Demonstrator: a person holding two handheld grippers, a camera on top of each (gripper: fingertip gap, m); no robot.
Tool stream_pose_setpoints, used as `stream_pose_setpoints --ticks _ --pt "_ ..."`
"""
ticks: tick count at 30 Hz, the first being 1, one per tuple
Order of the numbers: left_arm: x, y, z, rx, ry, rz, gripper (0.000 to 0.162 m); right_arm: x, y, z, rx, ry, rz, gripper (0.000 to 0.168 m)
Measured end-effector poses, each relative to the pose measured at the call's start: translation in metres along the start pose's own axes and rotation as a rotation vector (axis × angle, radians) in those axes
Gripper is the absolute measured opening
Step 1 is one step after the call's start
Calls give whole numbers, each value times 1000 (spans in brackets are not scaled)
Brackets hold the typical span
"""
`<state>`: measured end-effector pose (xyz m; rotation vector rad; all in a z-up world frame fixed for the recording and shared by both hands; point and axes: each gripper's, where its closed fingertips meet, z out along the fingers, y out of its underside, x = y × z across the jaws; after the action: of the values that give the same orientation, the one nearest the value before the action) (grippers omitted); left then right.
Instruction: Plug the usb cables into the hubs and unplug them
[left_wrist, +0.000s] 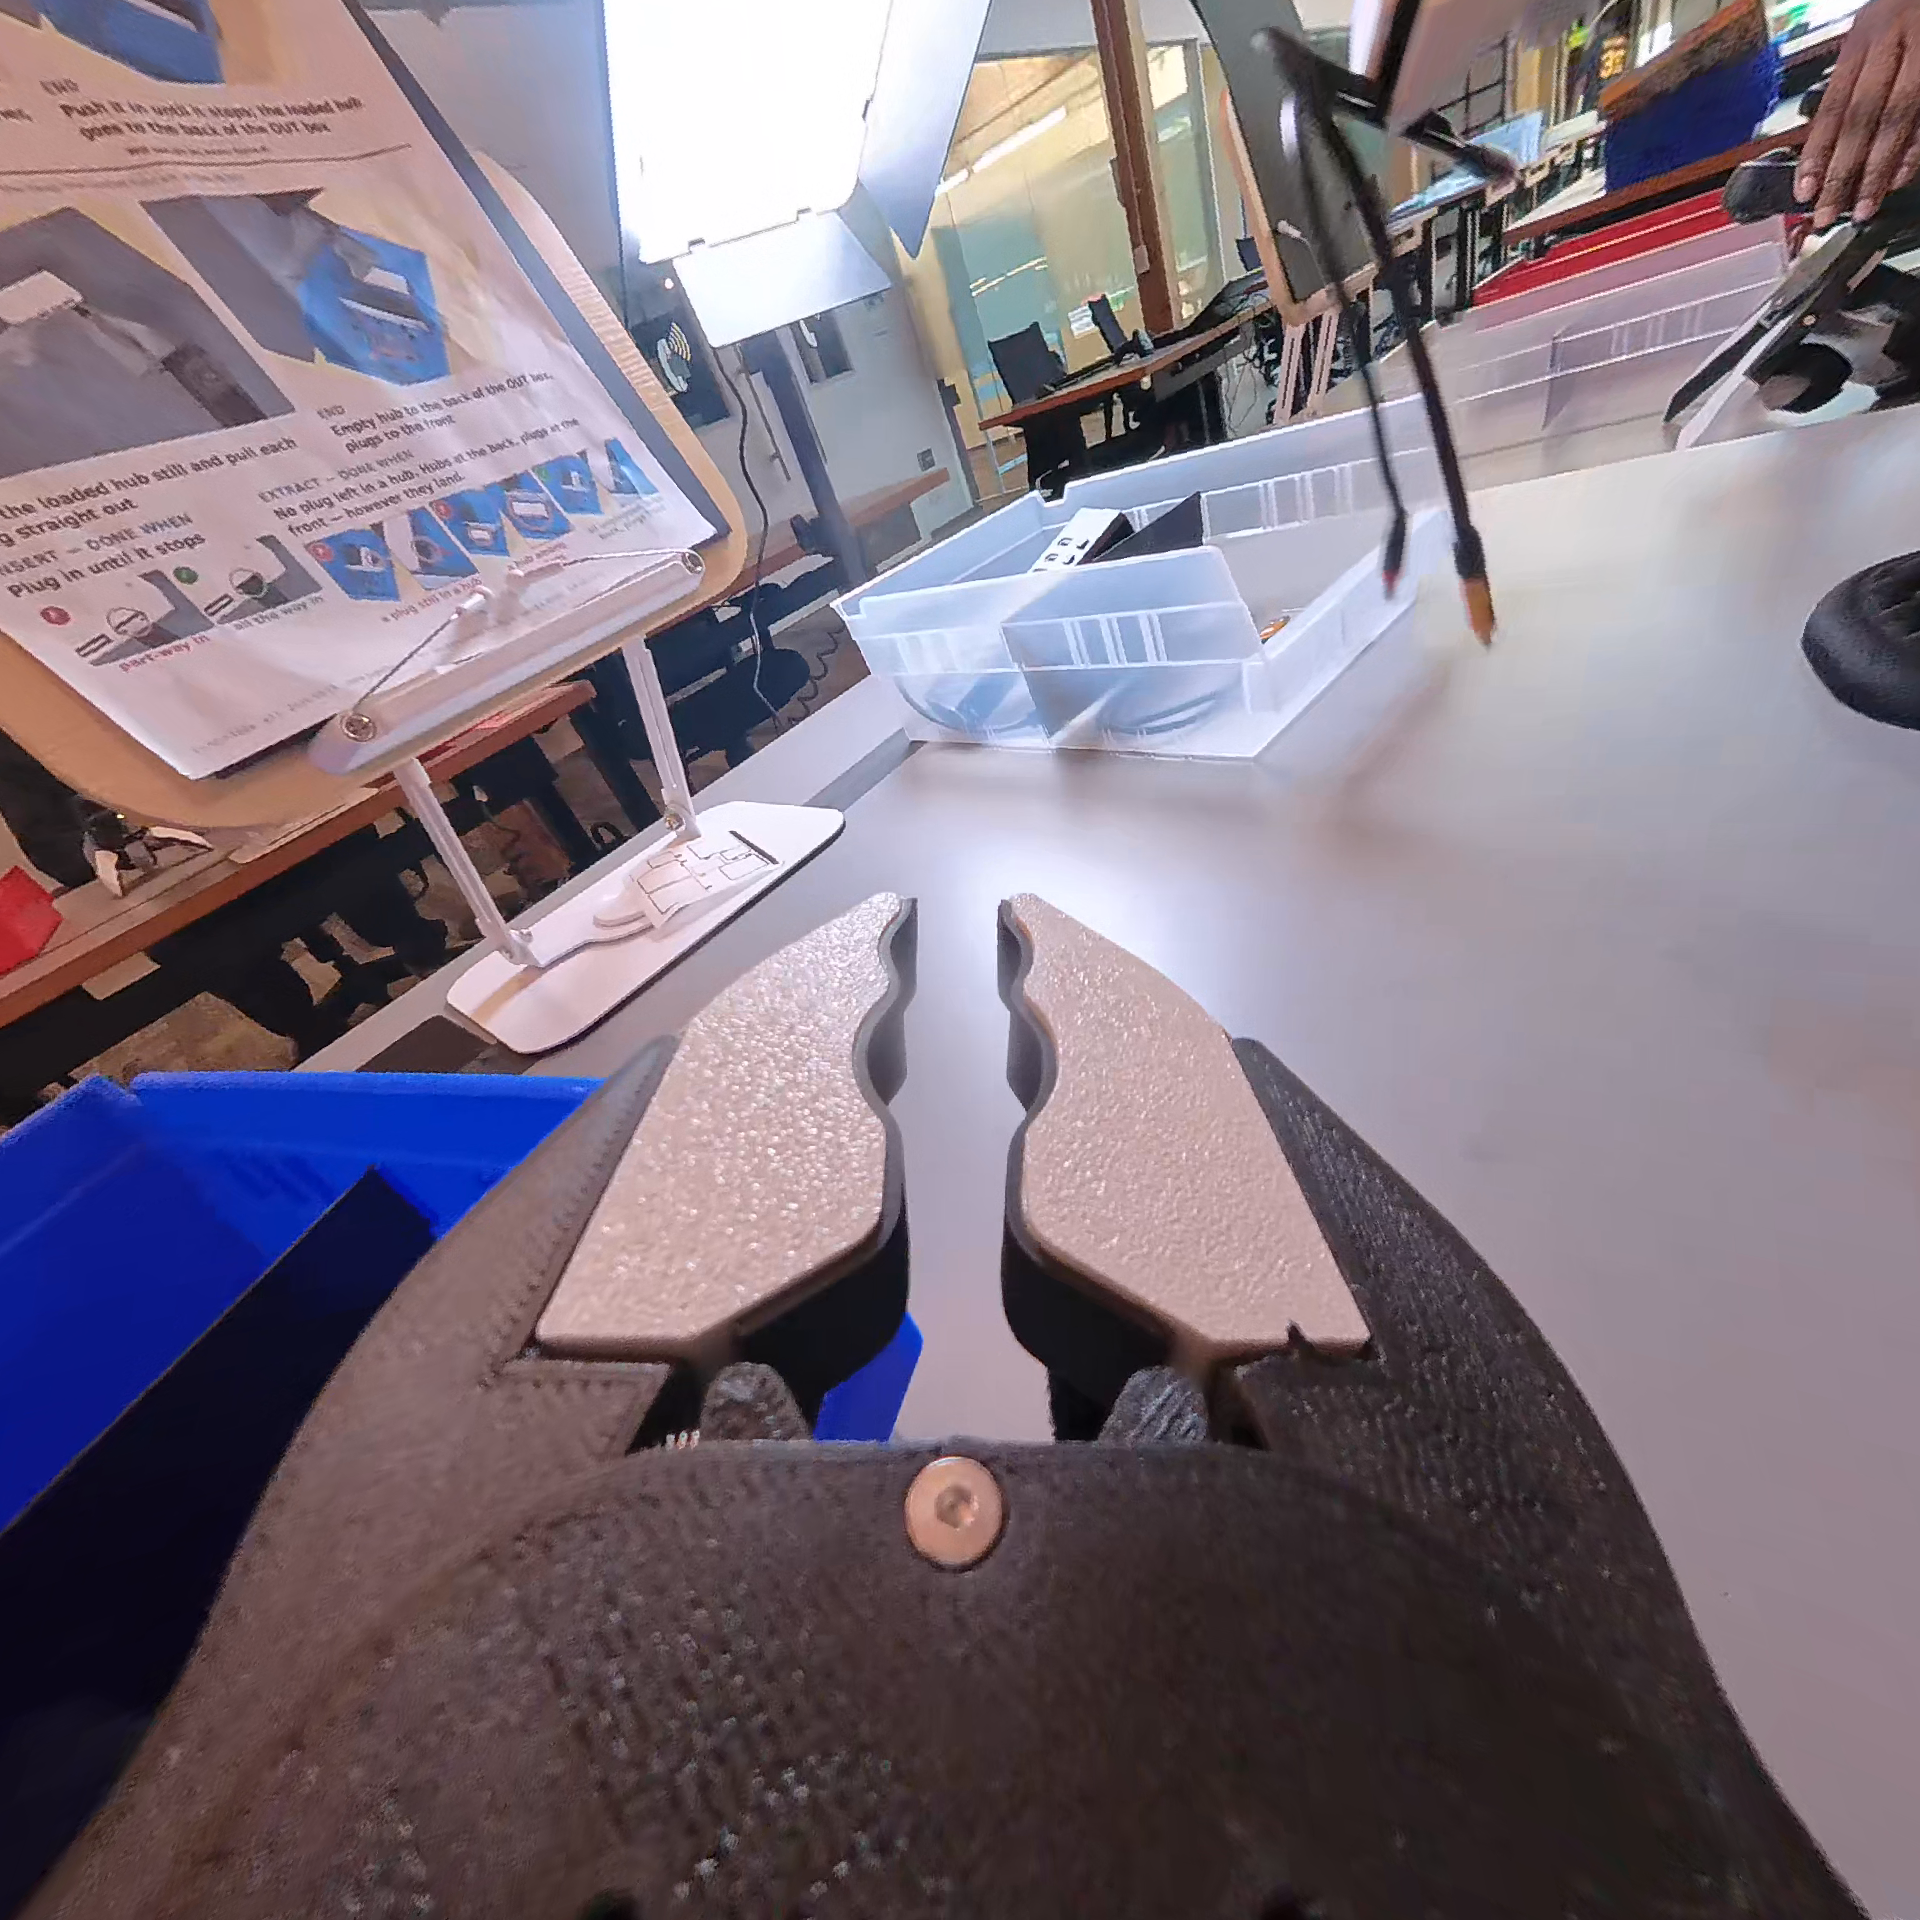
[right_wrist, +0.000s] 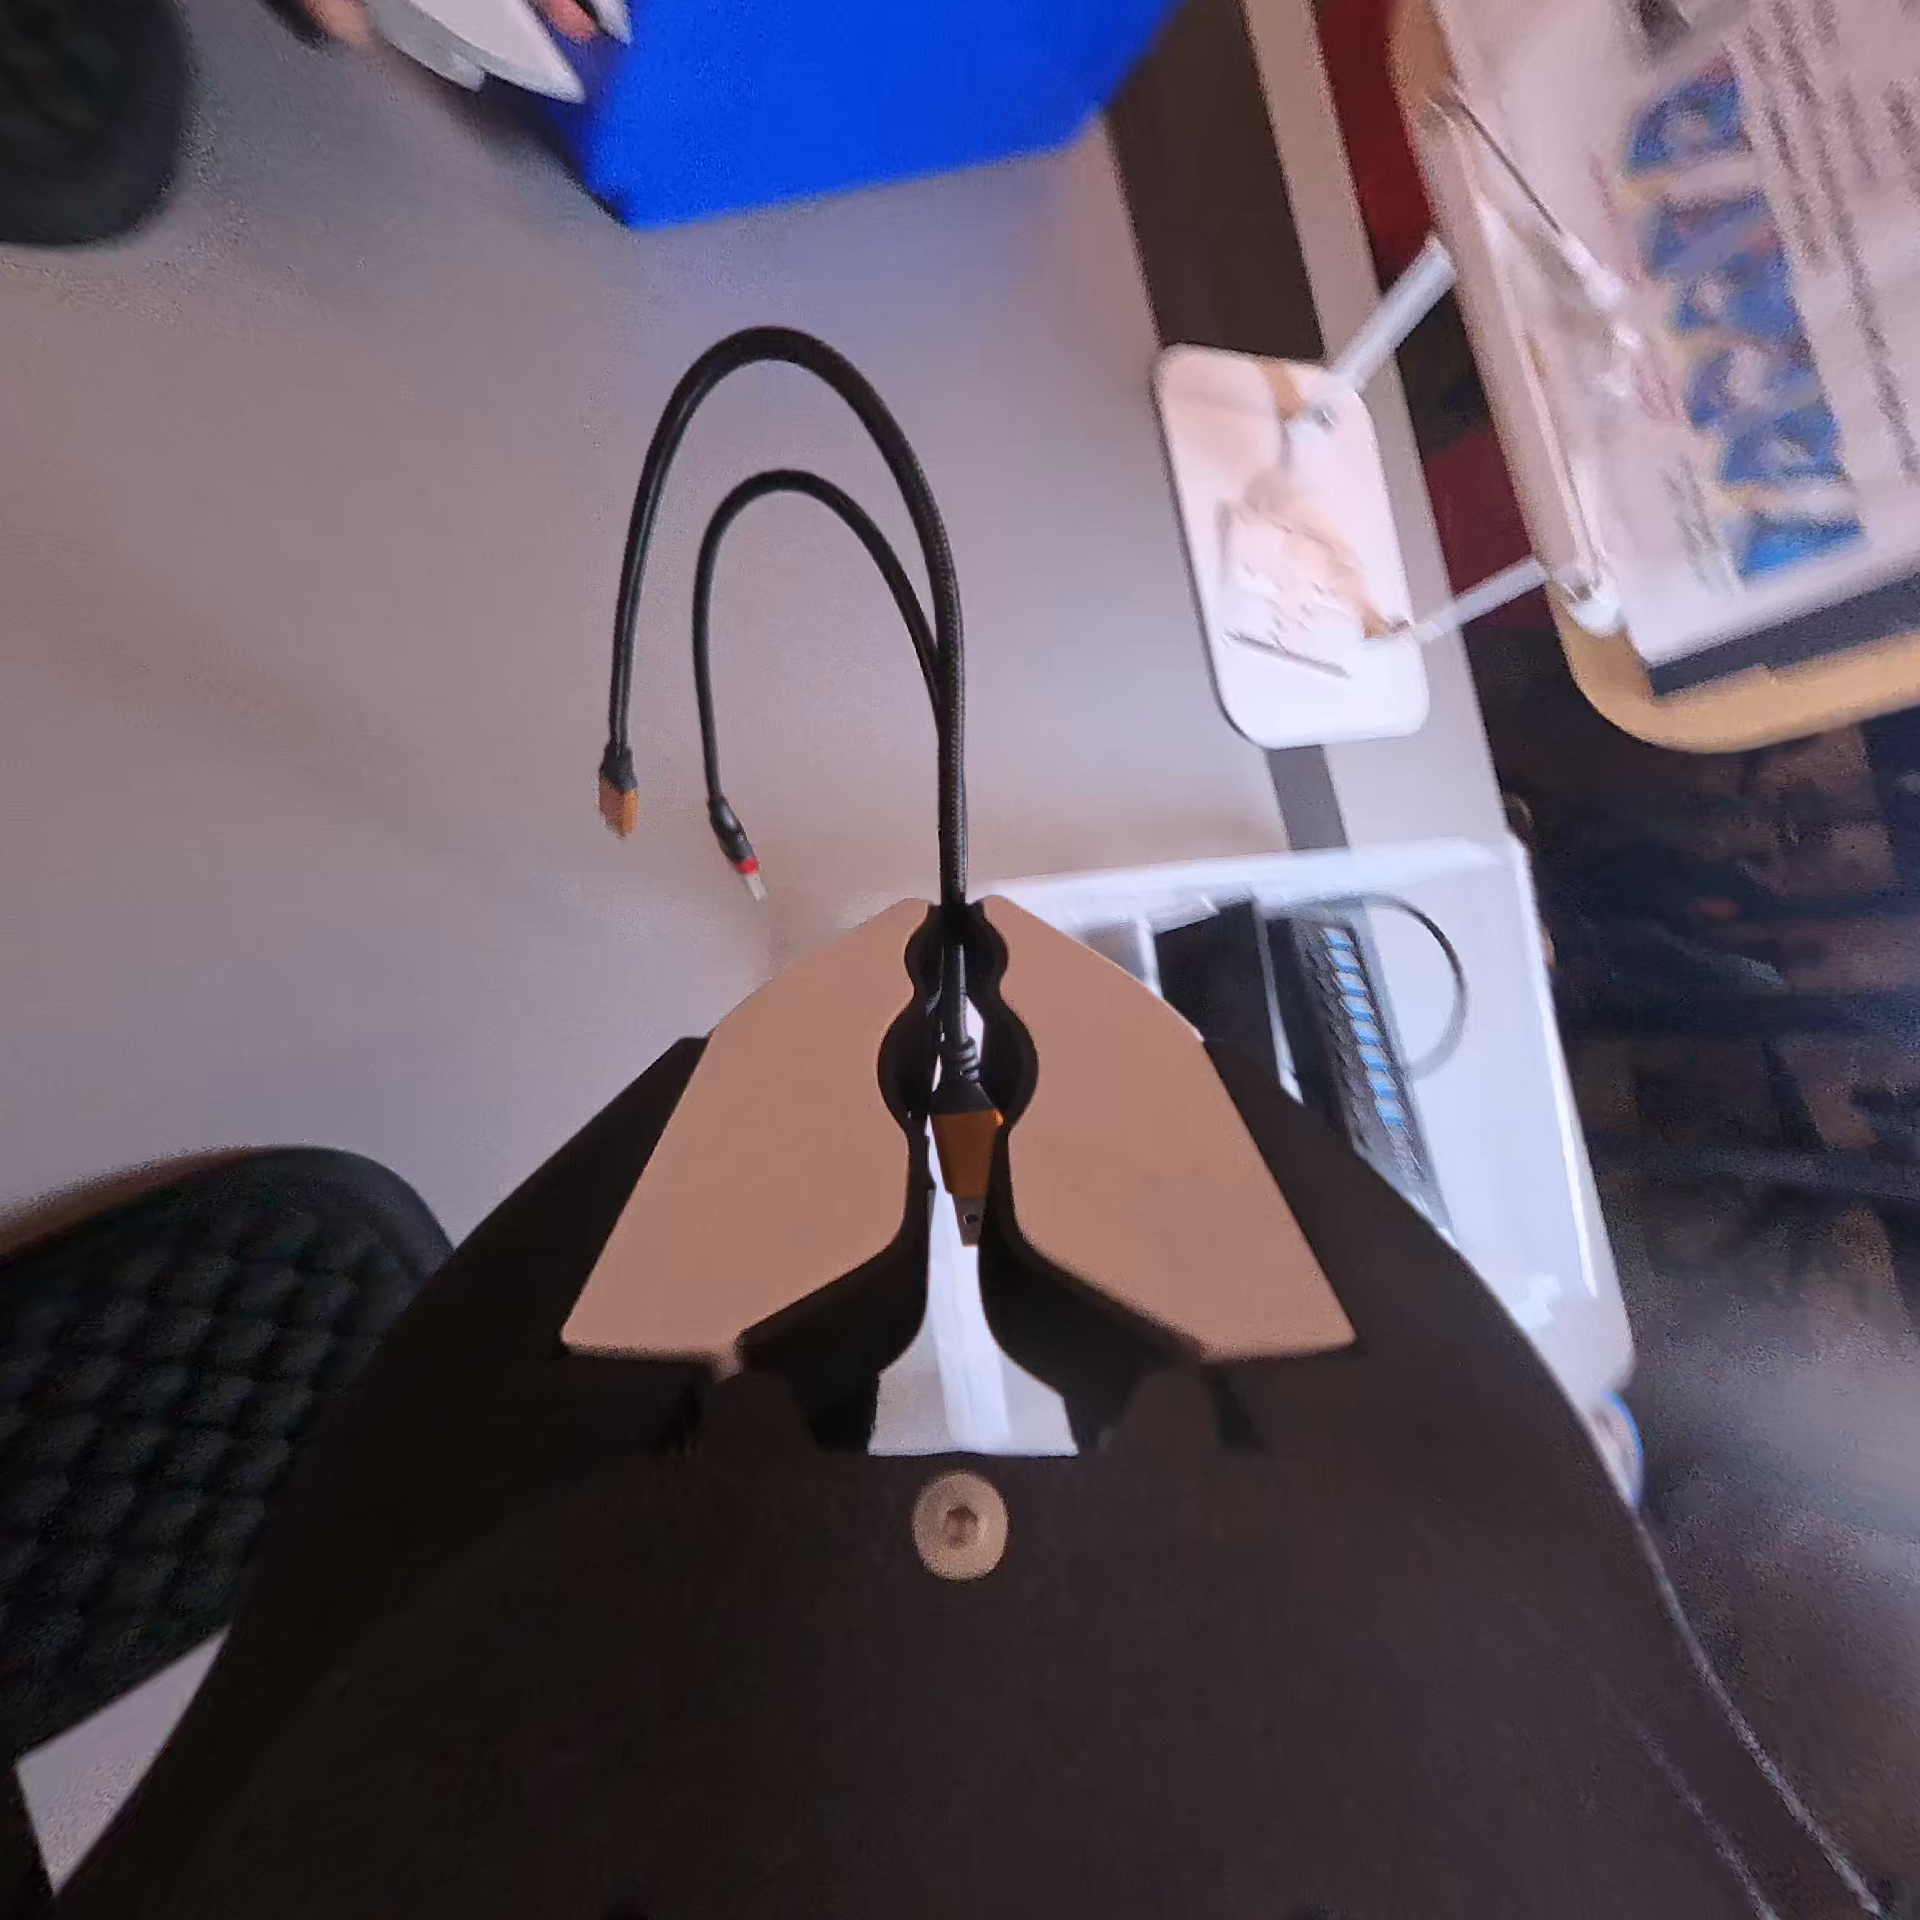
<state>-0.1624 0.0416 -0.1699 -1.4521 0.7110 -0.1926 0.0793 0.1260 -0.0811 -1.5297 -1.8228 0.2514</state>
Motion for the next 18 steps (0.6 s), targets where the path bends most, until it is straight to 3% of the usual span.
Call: stream_pose_setpoints --ticks 4,9,11,15,18 --pt "2 3 1 -17 2 3 15 63 52 -10 -134 118 83 4" --pt "3 10 3 -42 6 5 15 102 125 46 -292 177 174 6" --pt "2 12 2 -48 4 1 16 108 146 70 -336 202 169 30" --pt "-1 14 1 -72 -10 15 19 101 129 85 -195 191 217 38" --pt "-6 12 -5 -135 0 36 29 70 114 81 -142 97 213 47"
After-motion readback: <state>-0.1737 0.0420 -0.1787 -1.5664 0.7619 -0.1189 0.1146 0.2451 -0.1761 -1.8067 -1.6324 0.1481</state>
